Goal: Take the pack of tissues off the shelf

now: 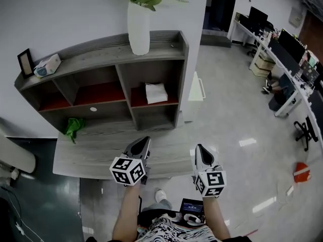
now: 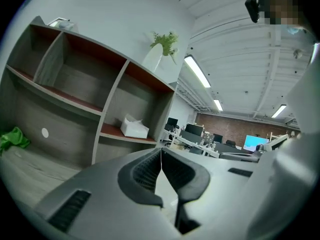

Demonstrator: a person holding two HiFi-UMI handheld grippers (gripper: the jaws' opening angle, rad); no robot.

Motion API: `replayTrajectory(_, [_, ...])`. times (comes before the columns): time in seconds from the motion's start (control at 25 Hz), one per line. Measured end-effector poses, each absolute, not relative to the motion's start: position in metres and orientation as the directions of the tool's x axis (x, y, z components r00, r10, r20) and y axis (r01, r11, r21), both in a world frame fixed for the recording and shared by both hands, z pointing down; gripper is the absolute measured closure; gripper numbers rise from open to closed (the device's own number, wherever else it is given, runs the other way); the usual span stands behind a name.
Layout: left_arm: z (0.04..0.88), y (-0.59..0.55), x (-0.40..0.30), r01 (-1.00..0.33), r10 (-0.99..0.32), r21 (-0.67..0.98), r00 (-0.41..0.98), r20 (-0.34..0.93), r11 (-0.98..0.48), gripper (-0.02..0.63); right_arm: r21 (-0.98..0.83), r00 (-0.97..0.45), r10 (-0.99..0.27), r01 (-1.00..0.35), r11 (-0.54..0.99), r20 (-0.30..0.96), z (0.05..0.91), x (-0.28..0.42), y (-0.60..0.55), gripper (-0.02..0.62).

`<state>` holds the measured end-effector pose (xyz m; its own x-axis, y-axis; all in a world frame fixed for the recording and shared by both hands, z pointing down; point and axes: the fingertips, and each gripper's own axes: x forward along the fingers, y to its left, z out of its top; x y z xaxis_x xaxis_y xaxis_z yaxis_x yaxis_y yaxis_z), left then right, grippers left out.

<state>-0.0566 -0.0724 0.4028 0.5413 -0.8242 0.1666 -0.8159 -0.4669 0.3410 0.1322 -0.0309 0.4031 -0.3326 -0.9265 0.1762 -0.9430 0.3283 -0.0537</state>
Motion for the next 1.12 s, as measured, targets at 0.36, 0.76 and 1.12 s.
replayTrajectory(0.36, [0.413,-0.154,-0.057,-0.802,-0.812,0.360,0.559,0.167,-0.478,0.597,-0.075,-0.289,-0.933,-0.957,0.279,0.213,0.415,0.136,-0.098,0.591])
replayTrajectory(0.76, [0.417,-0.182,-0.064,-0.826,-0.838,0.343,0.521,0.161,-0.447,0.597,-0.088,-0.278,-0.928,-0.960,0.265,0.248,0.423,0.137,-0.118,0.591])
replayTrajectory(1.12, [0.413,-0.198,-0.074,-0.839,-0.852,0.332,0.499,0.157,-0.430,0.597,-0.089,-0.335,-0.914,-0.942,0.323,0.229,0.423,0.118,-0.148,0.591])
